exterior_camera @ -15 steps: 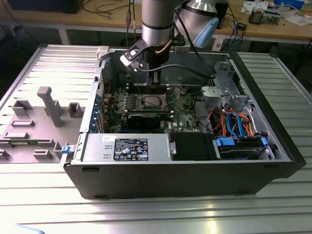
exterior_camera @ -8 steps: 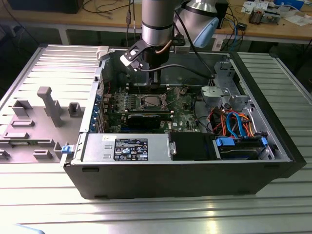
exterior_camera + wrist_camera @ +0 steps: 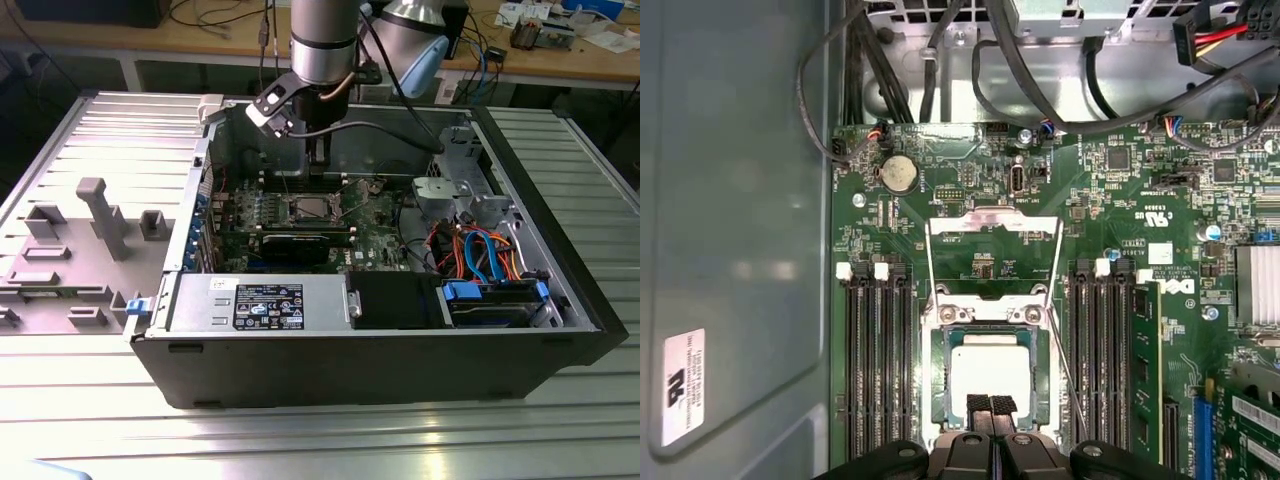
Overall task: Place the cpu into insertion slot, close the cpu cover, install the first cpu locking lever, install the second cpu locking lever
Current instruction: 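Close the cpu cover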
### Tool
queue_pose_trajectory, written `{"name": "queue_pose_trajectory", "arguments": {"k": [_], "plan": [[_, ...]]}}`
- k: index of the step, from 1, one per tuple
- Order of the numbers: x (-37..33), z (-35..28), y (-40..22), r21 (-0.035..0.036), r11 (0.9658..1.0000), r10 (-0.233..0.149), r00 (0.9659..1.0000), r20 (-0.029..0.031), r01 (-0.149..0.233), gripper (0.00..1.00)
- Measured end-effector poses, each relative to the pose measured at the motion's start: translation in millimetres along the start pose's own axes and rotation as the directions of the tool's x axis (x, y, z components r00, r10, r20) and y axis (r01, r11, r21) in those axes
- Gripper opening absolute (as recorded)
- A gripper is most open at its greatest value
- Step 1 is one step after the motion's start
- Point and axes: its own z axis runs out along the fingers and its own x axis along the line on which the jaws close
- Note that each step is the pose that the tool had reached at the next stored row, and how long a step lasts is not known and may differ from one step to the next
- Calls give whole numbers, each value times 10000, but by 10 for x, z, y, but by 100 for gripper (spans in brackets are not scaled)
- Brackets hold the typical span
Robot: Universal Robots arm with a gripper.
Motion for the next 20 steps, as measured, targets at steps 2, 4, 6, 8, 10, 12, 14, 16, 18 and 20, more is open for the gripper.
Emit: {"name": "queue_pose_trajectory", "arguments": {"k": [2,4,6,8,10,12,14,16,18,20], "plan": [[0,-2,0,0,10000,0,10000,0,0,11],[-1,-4,16,4,10000,-2,10000,4,2,11],[0,-1,93,7,10000,-3,10000,2,3,11],[1,-9,130,14,10000,-54,10000,0,54,11],[2,-79,133,17,9998,-193,9998,-2,193,11],[2,-88,133,16,9998,-196,9998,-5,196,11],[2,-90,133,17,9998,-196,9998,-3,196,11],[2,-91,133,17,9998,-196,9998,-3,196,11],[2,-92,133,17,9998,-196,9998,-2,196,11],[2,-93,133,17,9998,-196,9998,-3,196,11]]}}
